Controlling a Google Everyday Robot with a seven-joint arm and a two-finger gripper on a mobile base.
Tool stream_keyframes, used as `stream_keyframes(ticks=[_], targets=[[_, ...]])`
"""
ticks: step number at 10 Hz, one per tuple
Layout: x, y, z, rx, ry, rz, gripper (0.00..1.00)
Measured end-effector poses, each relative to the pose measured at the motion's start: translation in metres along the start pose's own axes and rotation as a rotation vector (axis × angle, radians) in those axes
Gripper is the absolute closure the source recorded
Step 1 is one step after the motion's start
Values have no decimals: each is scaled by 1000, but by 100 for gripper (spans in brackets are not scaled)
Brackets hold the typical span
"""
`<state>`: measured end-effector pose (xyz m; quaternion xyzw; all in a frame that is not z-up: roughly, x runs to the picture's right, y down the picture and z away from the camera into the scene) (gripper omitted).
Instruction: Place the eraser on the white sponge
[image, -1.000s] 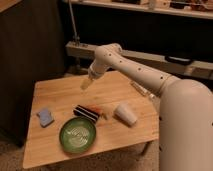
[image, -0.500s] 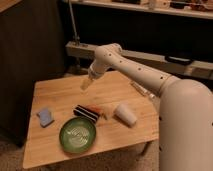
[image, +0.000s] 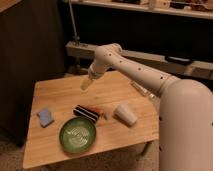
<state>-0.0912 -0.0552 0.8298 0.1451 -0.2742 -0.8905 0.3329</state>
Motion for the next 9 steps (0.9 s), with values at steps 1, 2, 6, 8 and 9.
stream_keyframes(ticks=[1, 2, 6, 8, 9], targets=[[0, 0, 0, 0, 0, 0, 25], [1, -1, -1, 0, 0, -2, 25], [7, -52, -23, -23, -116, -117, 25], [2, -93, -26, -11, -154, -142, 25], [-5, -113, -23, 11, -169, -145, 25]])
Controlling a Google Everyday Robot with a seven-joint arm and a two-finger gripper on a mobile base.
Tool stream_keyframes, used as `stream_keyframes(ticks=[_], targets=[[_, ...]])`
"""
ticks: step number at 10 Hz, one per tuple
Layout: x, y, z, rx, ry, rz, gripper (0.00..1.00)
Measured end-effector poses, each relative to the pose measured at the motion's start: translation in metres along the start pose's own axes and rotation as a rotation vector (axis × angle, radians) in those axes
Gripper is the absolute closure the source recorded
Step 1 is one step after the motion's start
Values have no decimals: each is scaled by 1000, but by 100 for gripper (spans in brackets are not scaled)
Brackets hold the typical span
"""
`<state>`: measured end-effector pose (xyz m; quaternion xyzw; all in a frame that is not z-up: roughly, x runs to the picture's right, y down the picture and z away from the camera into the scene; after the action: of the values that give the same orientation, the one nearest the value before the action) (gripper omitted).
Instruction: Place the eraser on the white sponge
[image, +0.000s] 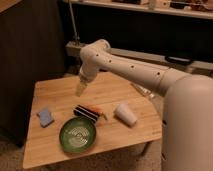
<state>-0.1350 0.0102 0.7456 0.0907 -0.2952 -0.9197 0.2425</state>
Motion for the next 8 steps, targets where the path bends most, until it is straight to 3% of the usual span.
stream_keyframes(ticks=[2, 4, 6, 8], targets=[[-6, -26, 19, 35, -3, 11, 25], [-8, -44, 54, 68, 1, 45, 25], [-8, -42, 84, 61, 14, 115, 25], [0, -40, 102, 46, 18, 169, 25]])
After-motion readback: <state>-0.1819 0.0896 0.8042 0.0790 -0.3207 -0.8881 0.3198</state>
